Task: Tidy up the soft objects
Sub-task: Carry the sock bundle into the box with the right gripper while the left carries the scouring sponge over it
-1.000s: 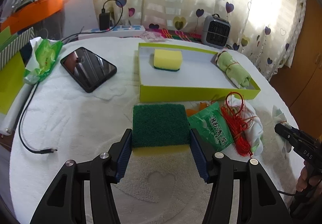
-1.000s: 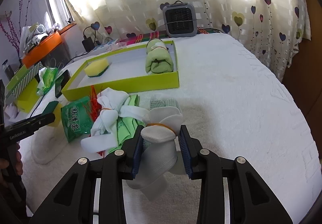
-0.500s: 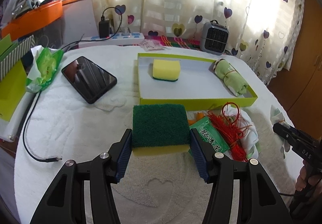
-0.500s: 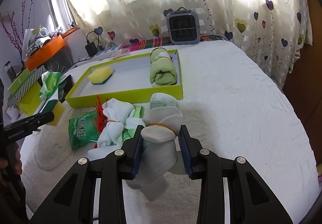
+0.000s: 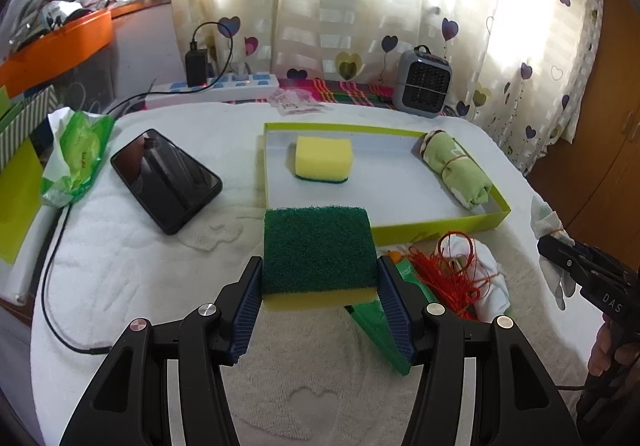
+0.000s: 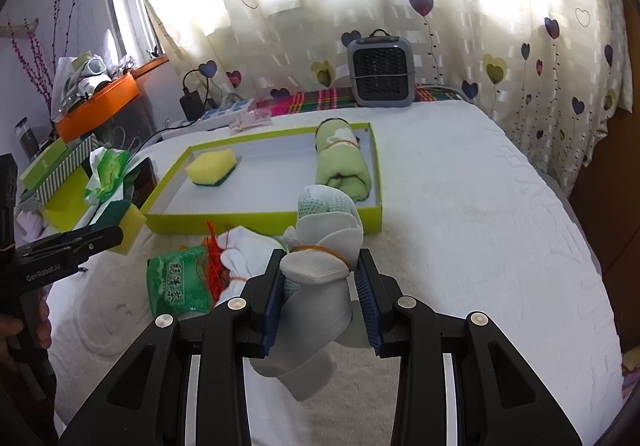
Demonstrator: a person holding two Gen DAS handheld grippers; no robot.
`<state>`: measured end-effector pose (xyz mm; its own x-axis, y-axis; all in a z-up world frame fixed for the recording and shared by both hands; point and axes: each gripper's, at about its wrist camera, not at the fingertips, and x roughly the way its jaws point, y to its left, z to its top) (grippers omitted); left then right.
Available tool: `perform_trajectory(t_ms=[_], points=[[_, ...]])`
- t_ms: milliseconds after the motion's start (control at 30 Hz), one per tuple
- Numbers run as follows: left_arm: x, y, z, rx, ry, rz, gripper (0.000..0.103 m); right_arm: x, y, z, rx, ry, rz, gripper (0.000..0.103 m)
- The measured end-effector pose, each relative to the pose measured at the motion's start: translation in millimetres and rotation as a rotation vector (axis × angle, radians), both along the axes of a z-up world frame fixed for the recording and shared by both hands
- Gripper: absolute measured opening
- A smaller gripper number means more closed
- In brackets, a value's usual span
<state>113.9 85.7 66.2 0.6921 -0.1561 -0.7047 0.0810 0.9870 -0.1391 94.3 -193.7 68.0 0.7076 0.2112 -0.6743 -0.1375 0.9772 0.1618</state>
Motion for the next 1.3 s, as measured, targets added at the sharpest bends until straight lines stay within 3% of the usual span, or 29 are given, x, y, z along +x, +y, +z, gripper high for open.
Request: perform_trajectory(t_ms=[633, 1300], points=[[55.6, -10.8, 6.7, 0.026, 0.000, -0.032, 0.055, 68.2, 21.1, 14.6, -0.025, 0.001, 0.073, 0.036], [99.6, -23.9, -17.0, 0.050, 0.051, -0.031, 0.055, 137.4, 41.2, -20.8, -0.067, 0.098, 0.125, 0.036]])
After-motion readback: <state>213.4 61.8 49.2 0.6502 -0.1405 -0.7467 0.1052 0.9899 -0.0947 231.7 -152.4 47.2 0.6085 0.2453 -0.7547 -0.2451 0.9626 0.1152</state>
